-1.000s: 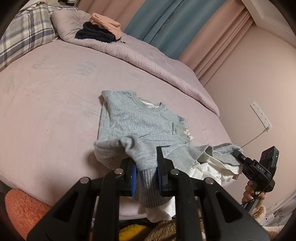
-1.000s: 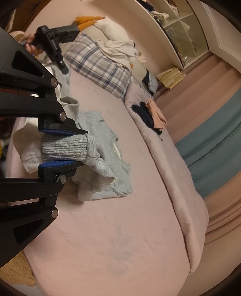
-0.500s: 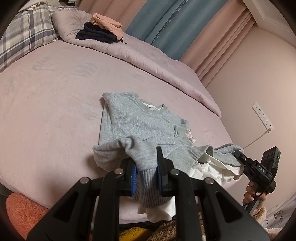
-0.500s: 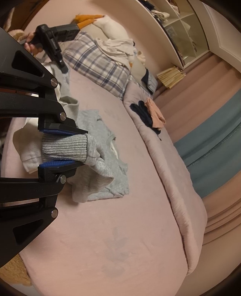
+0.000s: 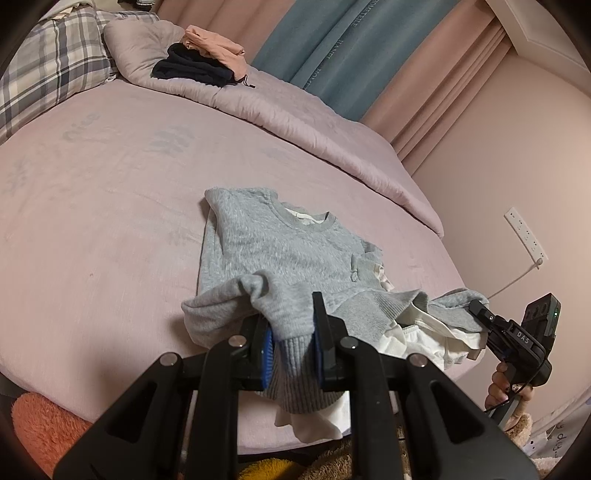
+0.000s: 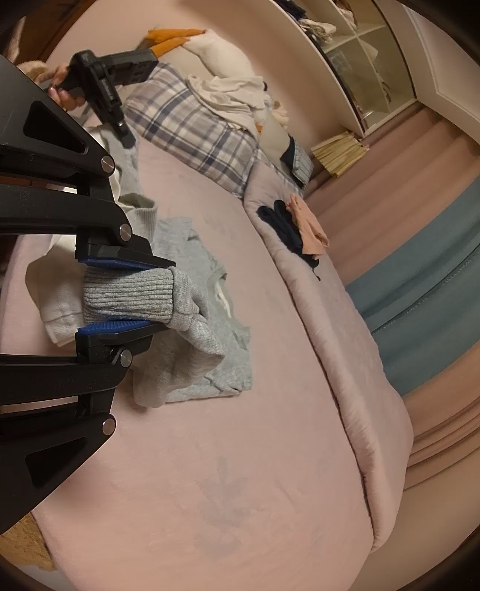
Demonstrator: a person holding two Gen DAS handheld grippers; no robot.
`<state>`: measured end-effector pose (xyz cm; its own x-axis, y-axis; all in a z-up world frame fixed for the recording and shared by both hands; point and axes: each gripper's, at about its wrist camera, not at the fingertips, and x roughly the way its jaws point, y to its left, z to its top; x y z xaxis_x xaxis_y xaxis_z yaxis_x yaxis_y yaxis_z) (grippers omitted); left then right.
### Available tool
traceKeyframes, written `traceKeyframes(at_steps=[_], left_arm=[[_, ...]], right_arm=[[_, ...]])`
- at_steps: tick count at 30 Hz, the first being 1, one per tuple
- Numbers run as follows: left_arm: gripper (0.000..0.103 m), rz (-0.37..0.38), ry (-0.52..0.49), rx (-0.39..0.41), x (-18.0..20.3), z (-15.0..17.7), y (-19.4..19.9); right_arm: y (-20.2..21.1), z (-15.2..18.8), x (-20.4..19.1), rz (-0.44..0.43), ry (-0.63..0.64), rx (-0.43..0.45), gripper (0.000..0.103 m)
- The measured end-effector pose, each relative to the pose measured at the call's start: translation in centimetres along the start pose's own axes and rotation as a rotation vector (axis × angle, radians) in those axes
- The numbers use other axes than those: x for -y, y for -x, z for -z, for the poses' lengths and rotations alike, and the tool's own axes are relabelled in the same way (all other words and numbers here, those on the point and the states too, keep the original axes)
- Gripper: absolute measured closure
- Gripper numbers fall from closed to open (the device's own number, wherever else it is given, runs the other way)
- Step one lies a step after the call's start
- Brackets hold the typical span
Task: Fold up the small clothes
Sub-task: 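Lift the hem with both tools and fold it toward the collar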
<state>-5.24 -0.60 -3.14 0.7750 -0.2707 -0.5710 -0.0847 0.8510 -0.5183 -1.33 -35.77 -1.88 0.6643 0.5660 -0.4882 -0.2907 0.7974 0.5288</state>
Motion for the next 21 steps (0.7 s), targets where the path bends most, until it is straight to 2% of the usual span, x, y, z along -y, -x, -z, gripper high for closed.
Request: traceKeyframes(at_steps=[21], left_arm=[[0.087, -0.005, 0.001, 0.007, -0.7, -1.9, -1.7]], right_arm=[[-1.4, -1.7, 0.3, 0.002, -0.002, 0.01, 0.079]])
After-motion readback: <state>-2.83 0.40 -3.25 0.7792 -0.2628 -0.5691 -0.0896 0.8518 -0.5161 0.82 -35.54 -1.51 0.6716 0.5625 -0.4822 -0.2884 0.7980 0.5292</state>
